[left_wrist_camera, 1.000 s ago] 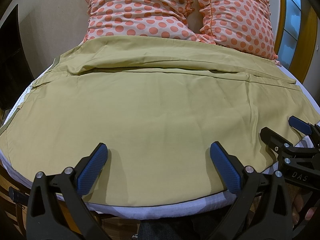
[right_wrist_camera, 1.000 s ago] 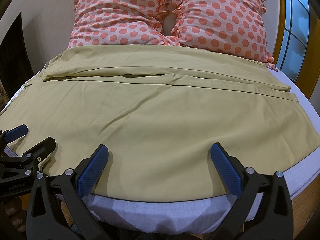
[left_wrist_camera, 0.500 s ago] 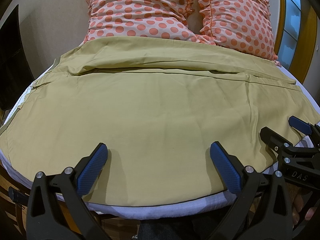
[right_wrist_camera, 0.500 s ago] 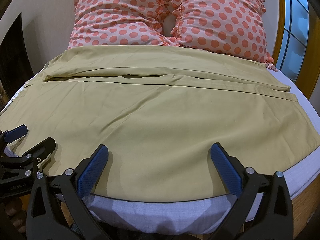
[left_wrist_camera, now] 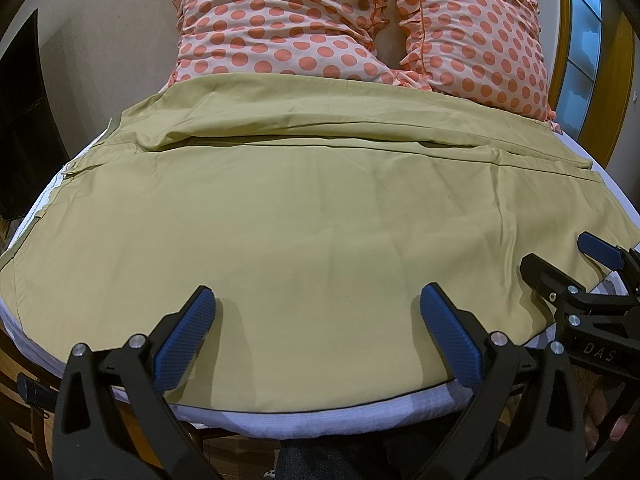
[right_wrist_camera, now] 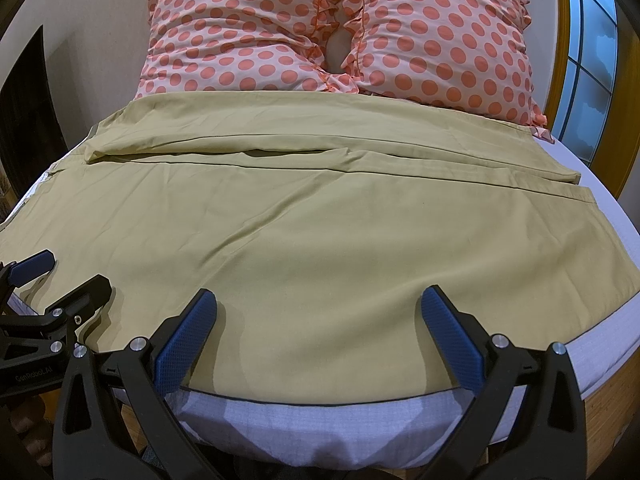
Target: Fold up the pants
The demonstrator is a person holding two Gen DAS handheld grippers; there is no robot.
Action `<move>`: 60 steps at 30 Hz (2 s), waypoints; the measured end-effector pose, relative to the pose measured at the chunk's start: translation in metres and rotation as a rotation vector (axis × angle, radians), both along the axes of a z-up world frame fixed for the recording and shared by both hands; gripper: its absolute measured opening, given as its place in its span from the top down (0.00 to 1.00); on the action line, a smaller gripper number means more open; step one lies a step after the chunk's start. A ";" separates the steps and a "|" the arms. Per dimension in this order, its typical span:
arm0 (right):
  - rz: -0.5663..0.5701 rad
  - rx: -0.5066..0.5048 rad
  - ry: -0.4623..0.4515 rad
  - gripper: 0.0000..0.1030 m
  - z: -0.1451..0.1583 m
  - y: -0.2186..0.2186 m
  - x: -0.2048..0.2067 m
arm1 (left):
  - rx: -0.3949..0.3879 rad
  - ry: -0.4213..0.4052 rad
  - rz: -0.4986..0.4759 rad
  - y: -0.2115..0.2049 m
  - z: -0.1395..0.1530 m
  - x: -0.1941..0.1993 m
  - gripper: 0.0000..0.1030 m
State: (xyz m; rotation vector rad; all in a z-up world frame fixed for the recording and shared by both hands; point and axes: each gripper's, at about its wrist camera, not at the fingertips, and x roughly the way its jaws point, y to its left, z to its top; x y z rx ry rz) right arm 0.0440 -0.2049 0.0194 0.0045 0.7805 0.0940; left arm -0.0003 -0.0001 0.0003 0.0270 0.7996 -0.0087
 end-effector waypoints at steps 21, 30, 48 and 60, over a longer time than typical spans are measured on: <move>0.000 0.000 -0.001 0.01 -0.001 0.000 0.001 | 0.000 -0.003 0.000 0.000 0.000 0.000 0.02; 0.052 0.011 -0.076 0.01 -0.002 -0.002 -0.004 | 0.000 -0.055 -0.009 0.001 0.000 -0.005 0.02; -0.747 0.261 0.224 0.29 0.039 -0.265 0.310 | -0.028 -0.148 0.025 0.023 0.058 0.054 0.02; -0.776 0.069 0.170 0.86 -0.017 -0.284 0.352 | -0.086 -0.112 0.033 0.042 0.044 0.082 0.02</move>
